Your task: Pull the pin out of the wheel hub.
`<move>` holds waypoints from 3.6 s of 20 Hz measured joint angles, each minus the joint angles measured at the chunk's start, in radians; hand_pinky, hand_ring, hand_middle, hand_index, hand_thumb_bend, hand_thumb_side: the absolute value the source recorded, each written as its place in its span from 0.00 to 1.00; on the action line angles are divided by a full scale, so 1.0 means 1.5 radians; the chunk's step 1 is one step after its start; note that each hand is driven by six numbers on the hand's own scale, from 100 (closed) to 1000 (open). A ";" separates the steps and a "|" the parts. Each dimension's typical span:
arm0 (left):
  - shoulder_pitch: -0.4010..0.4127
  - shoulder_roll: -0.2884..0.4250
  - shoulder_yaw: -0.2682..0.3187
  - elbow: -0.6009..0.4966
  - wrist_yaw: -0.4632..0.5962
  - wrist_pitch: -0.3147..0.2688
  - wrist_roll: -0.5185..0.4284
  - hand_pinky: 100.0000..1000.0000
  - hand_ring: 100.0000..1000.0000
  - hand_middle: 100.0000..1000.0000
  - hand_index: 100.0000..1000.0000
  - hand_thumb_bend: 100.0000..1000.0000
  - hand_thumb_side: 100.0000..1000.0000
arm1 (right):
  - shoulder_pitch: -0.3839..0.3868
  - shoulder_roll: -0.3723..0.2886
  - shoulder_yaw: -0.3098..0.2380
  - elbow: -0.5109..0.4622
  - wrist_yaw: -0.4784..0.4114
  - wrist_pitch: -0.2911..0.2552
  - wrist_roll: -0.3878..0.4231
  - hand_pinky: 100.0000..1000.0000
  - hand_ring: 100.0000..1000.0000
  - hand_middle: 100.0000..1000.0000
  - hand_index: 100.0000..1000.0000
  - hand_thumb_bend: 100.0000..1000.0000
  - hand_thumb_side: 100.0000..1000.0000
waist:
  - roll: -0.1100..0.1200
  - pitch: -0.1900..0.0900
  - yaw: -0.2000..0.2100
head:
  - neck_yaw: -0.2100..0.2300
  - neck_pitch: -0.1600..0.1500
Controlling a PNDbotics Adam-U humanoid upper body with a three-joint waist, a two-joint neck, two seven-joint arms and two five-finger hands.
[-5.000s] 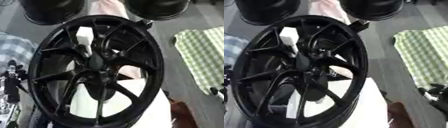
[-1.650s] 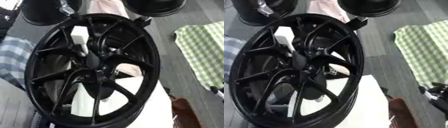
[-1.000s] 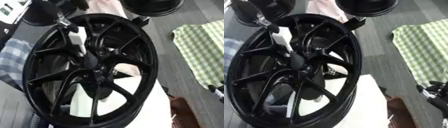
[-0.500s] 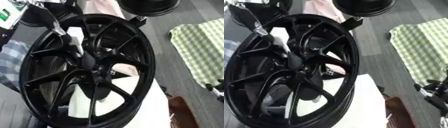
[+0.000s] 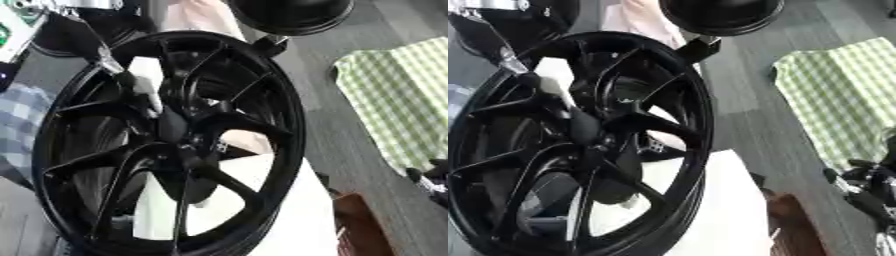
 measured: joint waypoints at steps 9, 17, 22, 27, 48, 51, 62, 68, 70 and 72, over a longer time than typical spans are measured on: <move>0.000 -0.017 -0.023 0.006 0.010 -0.004 0.004 0.78 0.70 0.58 0.79 0.67 0.39 | -0.003 0.000 0.004 0.000 0.000 0.001 -0.001 0.41 0.56 0.43 0.63 0.61 0.13 | 0.000 0.000 -0.003 | 0.000 0.000; 0.000 -0.022 -0.027 0.013 0.016 -0.006 0.006 0.69 0.56 0.44 0.65 0.38 0.17 | -0.003 0.000 0.004 0.000 0.000 0.001 -0.004 0.41 0.56 0.43 0.63 0.61 0.13 | 0.000 0.000 -0.003 | 0.003 0.000; 0.001 -0.021 -0.027 0.002 0.044 0.006 -0.006 0.60 0.44 0.29 0.49 0.28 0.08 | -0.003 0.000 0.004 0.000 0.000 0.001 -0.005 0.41 0.56 0.43 0.63 0.61 0.13 | 0.000 0.000 -0.002 | 0.004 0.000; 0.004 -0.015 -0.035 -0.026 0.074 0.019 -0.019 0.56 0.38 0.18 0.38 0.27 0.00 | -0.003 0.000 0.004 0.000 0.001 0.002 -0.007 0.41 0.56 0.43 0.63 0.61 0.13 | 0.000 -0.001 -0.002 | 0.004 0.000; 0.110 0.196 0.263 -0.164 0.139 0.058 0.046 0.52 0.30 0.04 0.28 0.34 0.00 | 0.006 -0.005 -0.005 0.000 0.002 -0.001 -0.019 0.41 0.56 0.43 0.63 0.61 0.13 | 0.000 -0.004 0.023 | -0.005 0.001; 0.188 0.245 0.312 -0.152 0.141 0.069 0.094 0.52 0.31 0.04 0.29 0.34 0.00 | 0.007 -0.005 -0.008 0.000 0.002 -0.001 -0.022 0.41 0.56 0.43 0.63 0.61 0.13 | 0.000 -0.004 0.026 | -0.006 0.001; 0.511 0.299 0.439 -0.159 0.124 0.073 0.218 0.62 0.44 0.22 0.47 0.32 0.00 | 0.007 -0.006 -0.013 0.004 -0.002 -0.006 -0.029 0.41 0.56 0.43 0.63 0.61 0.13 | -0.014 -0.004 0.033 | -0.012 0.006; 0.571 0.271 0.459 -0.184 0.110 0.065 0.208 0.79 0.74 0.73 0.91 0.62 0.59 | 0.007 -0.006 -0.013 0.007 -0.006 -0.007 -0.030 0.41 0.56 0.43 0.63 0.61 0.13 | -0.016 -0.004 0.033 | -0.012 0.006; 0.575 0.265 0.467 -0.184 0.116 0.065 0.211 0.79 0.74 0.74 0.90 0.60 0.64 | 0.007 -0.006 -0.013 0.008 -0.006 -0.007 -0.030 0.41 0.56 0.43 0.63 0.61 0.13 | -0.018 -0.004 0.032 | -0.012 0.006; 0.575 0.261 0.472 -0.184 0.124 0.066 0.224 0.75 0.69 0.66 0.84 0.48 0.63 | 0.007 -0.005 -0.013 0.008 -0.006 -0.007 -0.030 0.41 0.56 0.42 0.63 0.61 0.12 | -0.018 -0.004 0.032 | -0.012 0.006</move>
